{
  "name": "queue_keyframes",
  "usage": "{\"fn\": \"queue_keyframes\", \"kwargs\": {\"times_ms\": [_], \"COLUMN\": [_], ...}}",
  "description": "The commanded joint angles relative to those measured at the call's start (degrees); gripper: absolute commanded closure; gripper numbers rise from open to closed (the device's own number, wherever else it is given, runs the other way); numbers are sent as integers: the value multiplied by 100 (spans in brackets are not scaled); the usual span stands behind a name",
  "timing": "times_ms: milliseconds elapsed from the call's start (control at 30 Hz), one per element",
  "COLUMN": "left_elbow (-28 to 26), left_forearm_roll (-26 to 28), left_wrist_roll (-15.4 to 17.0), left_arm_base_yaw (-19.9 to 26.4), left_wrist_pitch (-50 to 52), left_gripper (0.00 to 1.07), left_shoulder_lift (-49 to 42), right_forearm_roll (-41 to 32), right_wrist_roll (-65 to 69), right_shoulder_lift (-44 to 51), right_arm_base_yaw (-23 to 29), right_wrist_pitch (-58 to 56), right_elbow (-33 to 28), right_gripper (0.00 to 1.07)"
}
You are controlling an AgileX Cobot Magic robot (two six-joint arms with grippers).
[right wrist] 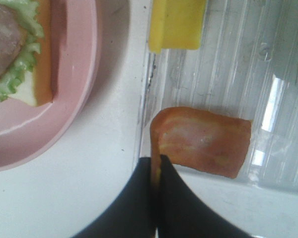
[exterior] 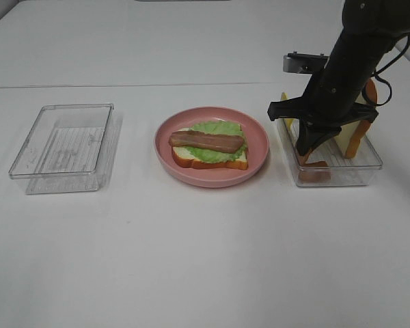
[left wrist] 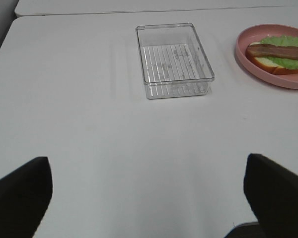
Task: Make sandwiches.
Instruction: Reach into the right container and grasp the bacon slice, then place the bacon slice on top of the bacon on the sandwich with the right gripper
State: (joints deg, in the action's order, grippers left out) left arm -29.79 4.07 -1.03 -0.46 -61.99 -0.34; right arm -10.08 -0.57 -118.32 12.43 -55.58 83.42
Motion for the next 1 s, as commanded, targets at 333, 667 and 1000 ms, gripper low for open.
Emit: {"fn": "queue_keyframes", "kwargs": {"times_ms": [333,667,1000], "left_elbow": [29,29,29], "left_forearm_roll": [0,-17,-34], "left_wrist_roll": [-17,-17,-17], "left_arm_base_yaw": [-29,-29,-29], "left_wrist_pitch": [40,40,40], "left_gripper": [6,6,6], "left_shoulder_lift": [-80,-80,-80], "right_forearm_roll": [-269,-1937,-4183], "right_wrist_roll": [109,-871,-2338], "right_shoulder_lift": [1203,1490,647], "right_arm_base_yaw": [-6,0,201], "right_wrist_pitch": [-109,-80,0], "right_elbow": [29,470,619], "right_gripper": [107,107,107]}}
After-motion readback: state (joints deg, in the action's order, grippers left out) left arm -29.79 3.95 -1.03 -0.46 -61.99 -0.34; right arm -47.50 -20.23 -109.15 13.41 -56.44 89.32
